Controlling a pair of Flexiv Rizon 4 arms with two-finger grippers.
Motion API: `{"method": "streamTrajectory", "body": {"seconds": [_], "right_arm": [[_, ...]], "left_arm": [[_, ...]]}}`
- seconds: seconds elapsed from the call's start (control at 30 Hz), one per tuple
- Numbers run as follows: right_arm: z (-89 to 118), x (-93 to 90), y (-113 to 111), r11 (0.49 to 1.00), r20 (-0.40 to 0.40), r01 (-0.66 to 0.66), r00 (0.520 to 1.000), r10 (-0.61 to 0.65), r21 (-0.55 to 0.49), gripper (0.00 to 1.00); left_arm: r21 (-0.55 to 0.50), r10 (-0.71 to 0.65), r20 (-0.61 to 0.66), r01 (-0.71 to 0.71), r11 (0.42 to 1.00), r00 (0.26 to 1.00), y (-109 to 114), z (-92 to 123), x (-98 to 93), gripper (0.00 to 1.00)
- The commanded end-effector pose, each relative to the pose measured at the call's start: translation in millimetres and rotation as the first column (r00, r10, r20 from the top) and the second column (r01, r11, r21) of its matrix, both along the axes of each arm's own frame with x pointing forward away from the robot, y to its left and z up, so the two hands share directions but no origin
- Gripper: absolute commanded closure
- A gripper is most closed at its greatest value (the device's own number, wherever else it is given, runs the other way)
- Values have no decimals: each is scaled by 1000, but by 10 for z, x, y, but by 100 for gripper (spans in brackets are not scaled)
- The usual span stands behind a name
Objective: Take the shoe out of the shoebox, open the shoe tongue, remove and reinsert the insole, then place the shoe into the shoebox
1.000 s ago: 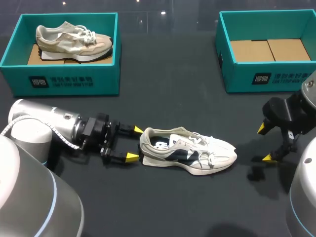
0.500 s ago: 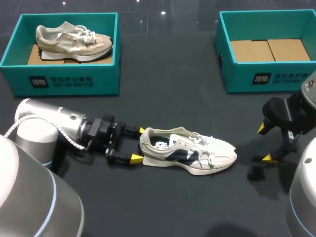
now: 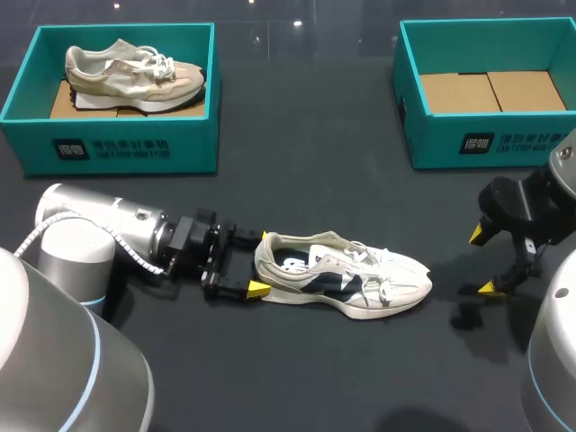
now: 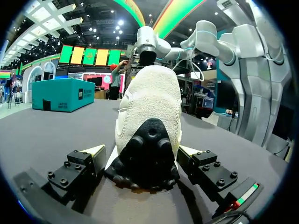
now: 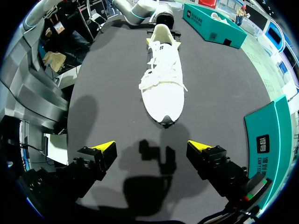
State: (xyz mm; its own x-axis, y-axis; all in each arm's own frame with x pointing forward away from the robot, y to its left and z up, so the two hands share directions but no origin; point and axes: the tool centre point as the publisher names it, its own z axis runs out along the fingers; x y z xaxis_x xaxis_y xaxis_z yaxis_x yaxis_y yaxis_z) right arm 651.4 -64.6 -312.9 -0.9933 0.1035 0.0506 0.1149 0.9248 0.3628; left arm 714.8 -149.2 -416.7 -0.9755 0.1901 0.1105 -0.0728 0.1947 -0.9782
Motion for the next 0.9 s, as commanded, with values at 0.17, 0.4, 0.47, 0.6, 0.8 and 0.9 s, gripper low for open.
{"method": "streamTrajectory", "body": {"seconds": [0.17, 0.4, 0.47, 0.6, 0.8, 0.9], "right_arm": [[2, -20, -2, 1000, 3, 1, 1000, -1, -2, 0], [2, -20, -2, 1000, 3, 1, 1000, -1, -2, 0], [2, -20, -2, 1000, 3, 1, 1000, -1, -2, 0], [2, -20, -2, 1000, 3, 1, 1000, -1, -2, 0], [2, -20, -2, 1000, 3, 1, 1000, -1, -2, 0], [2, -20, -2, 1000, 3, 1, 1000, -1, -2, 0]], "left_arm": [[-5, -23, -7, 23, 1000, 1000, -114, -27, -4, 0], [-7, -42, -10, 42, 999, 999, -239, -41, -70, 0], [-9, -45, -10, 45, 999, 999, -256, -46, -87, 0], [-7, -45, -6, 45, 999, 999, -293, -51, -123, 0], [-15, -32, 7, 32, 999, 999, -316, -32, -160, 0], [-22, -34, 4, 34, 999, 999, -329, -20, -170, 0]]}}
